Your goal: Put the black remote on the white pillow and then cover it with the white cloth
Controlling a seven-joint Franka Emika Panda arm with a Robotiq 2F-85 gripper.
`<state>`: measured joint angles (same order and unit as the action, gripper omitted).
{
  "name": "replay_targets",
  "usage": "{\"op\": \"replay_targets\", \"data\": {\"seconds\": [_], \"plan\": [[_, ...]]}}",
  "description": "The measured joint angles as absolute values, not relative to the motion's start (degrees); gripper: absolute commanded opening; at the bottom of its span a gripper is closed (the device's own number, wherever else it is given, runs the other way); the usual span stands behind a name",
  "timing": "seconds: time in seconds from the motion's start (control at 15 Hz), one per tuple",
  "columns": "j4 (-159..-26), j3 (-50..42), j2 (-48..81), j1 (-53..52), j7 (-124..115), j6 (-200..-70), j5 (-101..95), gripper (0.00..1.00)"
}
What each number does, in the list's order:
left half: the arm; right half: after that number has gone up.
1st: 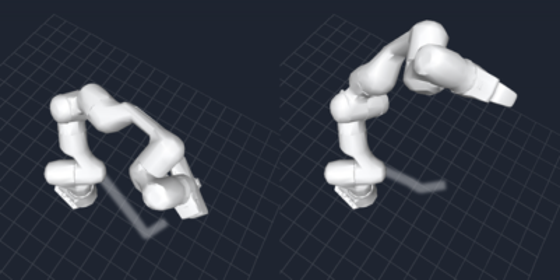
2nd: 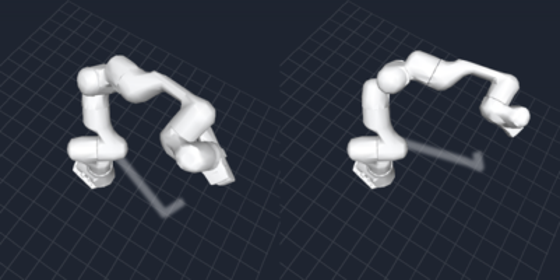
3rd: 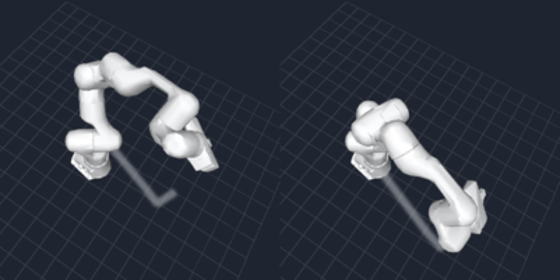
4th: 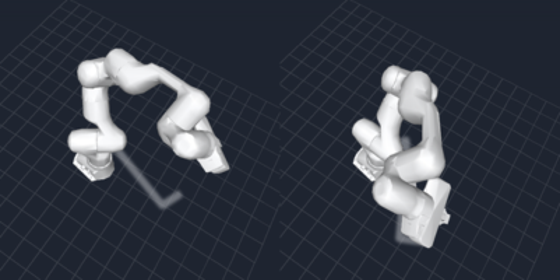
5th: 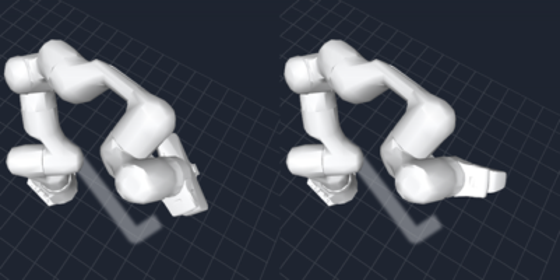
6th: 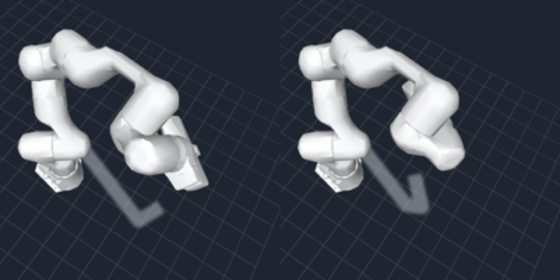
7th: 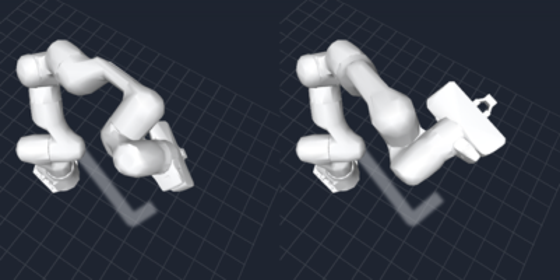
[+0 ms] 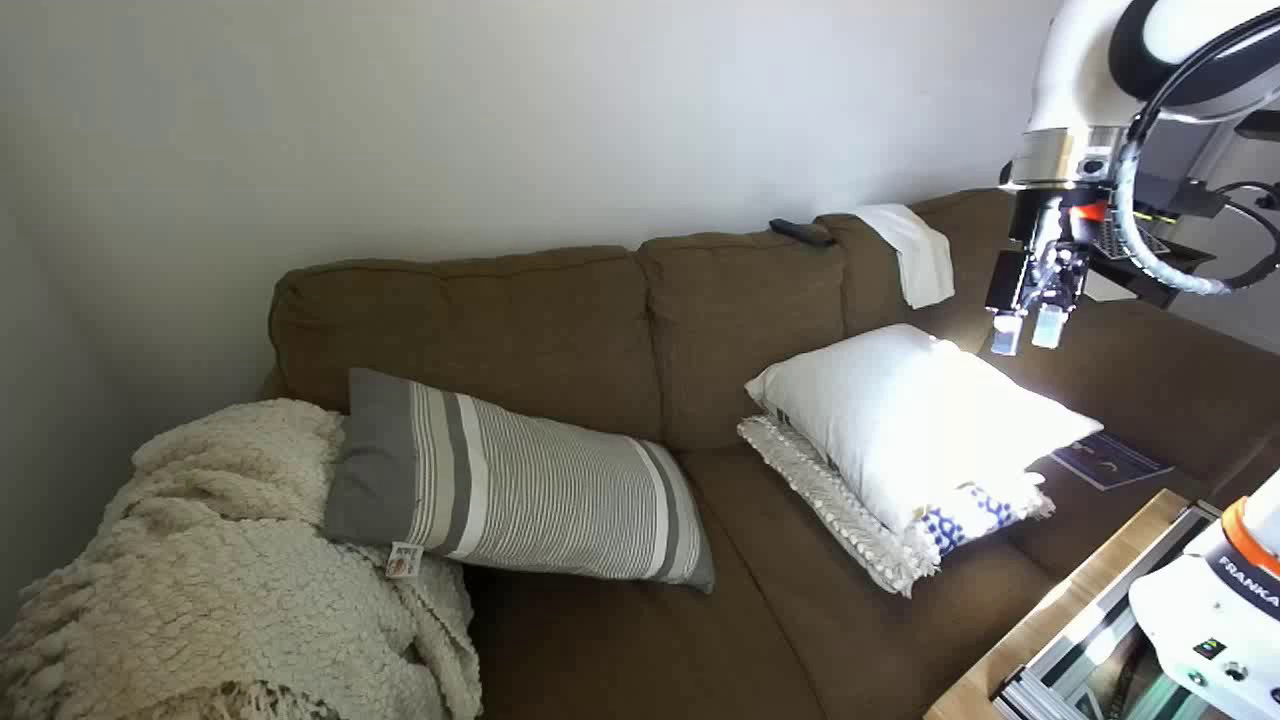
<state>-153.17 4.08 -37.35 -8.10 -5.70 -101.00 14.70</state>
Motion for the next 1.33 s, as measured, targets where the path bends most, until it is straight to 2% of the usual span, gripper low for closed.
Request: {"op": "replay_targets", "data": {"seconds": [0.47,0.67,0.93,1.33], "plan": [[-153.0,4.1,-37.3,-7.7,-6.2,-101.4,14.7,1.00],[-150.9,3.4,-36.4,-3.2,-7.6,-105.6,13.4,1.00],[-143.0,0.8,-33.1,1.7,-5.1,-110.6,8.0,1.00],[-128.6,-3.0,-20.8,2.7,5.1,-119.9,1.7,1.00]]}}
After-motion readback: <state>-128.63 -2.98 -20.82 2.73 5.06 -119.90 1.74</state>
